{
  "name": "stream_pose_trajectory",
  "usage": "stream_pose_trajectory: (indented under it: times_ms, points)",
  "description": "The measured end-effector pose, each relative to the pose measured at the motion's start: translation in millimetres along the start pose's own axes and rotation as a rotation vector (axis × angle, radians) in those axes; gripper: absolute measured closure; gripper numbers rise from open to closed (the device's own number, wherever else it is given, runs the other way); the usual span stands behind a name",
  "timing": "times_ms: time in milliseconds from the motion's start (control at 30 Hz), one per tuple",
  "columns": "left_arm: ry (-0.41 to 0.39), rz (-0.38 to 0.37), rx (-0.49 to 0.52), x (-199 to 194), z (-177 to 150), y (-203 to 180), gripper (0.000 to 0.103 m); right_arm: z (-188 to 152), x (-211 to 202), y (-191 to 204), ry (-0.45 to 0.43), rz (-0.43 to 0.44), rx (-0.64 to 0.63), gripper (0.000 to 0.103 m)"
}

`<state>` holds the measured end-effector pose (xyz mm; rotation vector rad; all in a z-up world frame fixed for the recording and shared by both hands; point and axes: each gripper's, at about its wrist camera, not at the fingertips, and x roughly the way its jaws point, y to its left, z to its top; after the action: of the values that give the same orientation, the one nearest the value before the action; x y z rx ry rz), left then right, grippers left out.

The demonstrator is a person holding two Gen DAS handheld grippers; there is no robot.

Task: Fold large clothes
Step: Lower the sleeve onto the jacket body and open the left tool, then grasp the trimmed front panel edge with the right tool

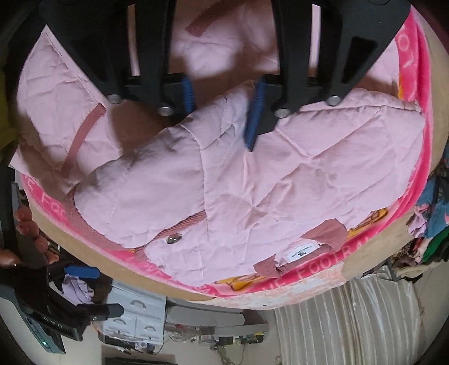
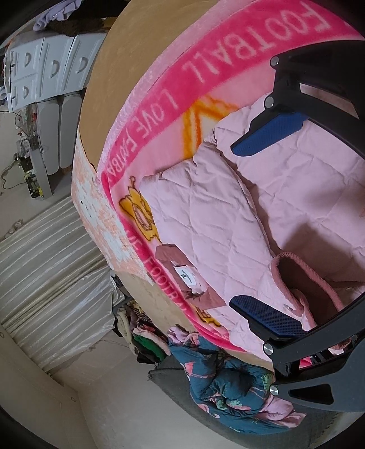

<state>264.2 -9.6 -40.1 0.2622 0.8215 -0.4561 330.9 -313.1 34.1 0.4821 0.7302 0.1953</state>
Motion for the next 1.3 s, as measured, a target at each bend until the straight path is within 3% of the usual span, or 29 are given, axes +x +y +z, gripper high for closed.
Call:
stream_pose_trajectory:
  times_ms: [67, 167, 233, 300, 400, 533, 733, 900, 1033, 1200, 1233, 1267, 1300]
  points:
    - [0.020, -0.016, -0.004, -2.2, 1.6, -3.1, 0.035, -1.1, 1.6, 1.4, 0.009, 0.007, -0.006, 0.004]
    - [0.044, -0.003, 0.046, -8.3, 0.9, -14.7, 0.034, -3.8, 4.2, 5.9, 0.028, 0.016, -0.025, 0.004]
    - [0.044, -0.020, 0.054, -15.0, 1.6, -17.6, 0.027, -5.8, 5.9, 9.2, 0.041, 0.023, -0.041, 0.004]
    - [0.029, -0.063, 0.032, -24.8, 4.5, -14.5, 0.014, -7.2, 7.1, 11.6, 0.055, 0.031, -0.052, 0.004]
    - [-0.017, -0.108, -0.032, -42.4, 12.1, -0.1, 0.009, -13.2, 12.3, 18.4, 0.095, 0.040, -0.072, 0.004]
    - [-0.063, -0.063, -0.131, -57.7, 18.1, 33.7, 0.009, -24.2, 21.1, 26.1, 0.156, 0.063, -0.085, 0.004]
    - [-0.096, 0.084, -0.324, -70.4, 15.3, 103.2, 0.009, -54.6, 43.2, 41.9, 0.292, 0.097, -0.098, 0.004]
    - [-0.121, 0.218, -0.409, -84.3, 7.0, 146.5, 0.009, -82.4, 64.4, 47.2, 0.384, 0.110, -0.065, 0.004]
    - [-0.131, 0.251, -0.495, -92.1, -2.7, 176.6, 0.009, -95.3, 74.7, 45.8, 0.402, 0.126, -0.004, 0.004]
    - [-0.141, 0.280, -0.570, -95.8, -11.6, 202.8, 0.009, -99.6, 77.2, 48.8, 0.357, 0.142, -0.001, 0.004]
    - [-0.143, 0.287, -0.594, -96.2, -14.1, 208.7, 0.009, -100.7, 76.4, 48.5, 0.333, 0.147, 0.003, 0.007]
    - [-0.145, 0.290, -0.607, -95.3, -14.3, 212.2, 0.009, -99.5, 76.6, 48.5, 0.325, 0.146, -0.003, 0.025]
    - [-0.150, 0.295, -0.623, -95.9, -16.6, 216.7, 0.009, -98.7, 76.9, 48.7, 0.323, 0.148, -0.013, 0.035]
